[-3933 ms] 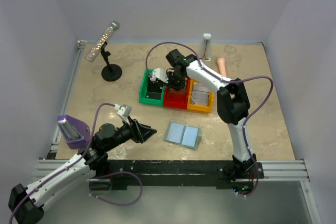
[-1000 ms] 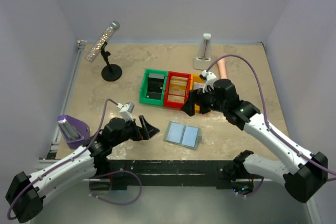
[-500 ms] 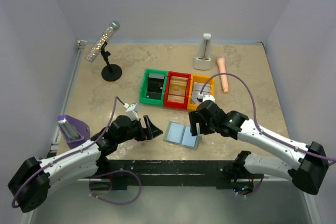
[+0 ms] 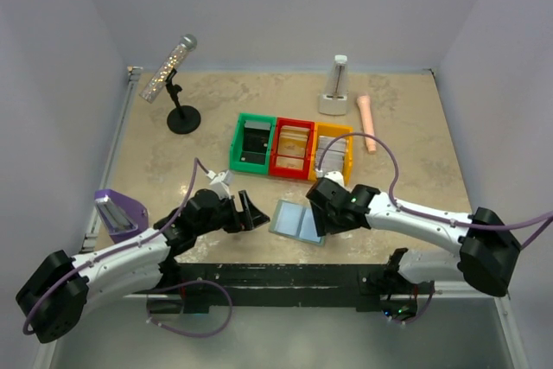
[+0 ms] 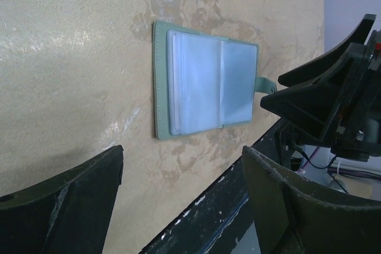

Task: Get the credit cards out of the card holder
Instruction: Remove the credit card from the card holder.

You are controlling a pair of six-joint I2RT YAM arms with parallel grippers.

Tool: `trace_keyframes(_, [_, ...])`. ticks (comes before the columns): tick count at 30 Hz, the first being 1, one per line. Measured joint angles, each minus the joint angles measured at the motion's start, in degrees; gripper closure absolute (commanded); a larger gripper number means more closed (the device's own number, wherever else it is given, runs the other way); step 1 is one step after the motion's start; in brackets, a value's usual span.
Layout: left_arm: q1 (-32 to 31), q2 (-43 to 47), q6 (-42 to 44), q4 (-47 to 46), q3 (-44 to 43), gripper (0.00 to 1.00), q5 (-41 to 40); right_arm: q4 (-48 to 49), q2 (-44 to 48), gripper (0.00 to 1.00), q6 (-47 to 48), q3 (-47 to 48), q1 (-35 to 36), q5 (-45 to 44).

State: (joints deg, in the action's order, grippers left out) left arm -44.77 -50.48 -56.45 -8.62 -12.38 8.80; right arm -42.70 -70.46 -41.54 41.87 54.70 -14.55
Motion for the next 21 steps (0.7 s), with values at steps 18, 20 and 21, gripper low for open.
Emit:
trace_keyframes(18, [0.0, -1.0, 0.0, -1.6, 0.0, 0.17, 0.7, -1.9, -3.6, 1.00, -0.6, 0.7, 0.0, -1.4])
trace_keyframes(20, [0.0, -1.1, 0.0, -1.7, 0.0, 0.17, 1.0, -2.1, -3.2, 1.00, -0.2, 1.0, 0.0, -1.5])
trace_keyframes(21, [0.0, -1.3, 0.0, -1.8, 0.0, 0.17, 1.1, -2.1, -3.0, 1.00, 0.1, 1.3, 0.0, -1.5])
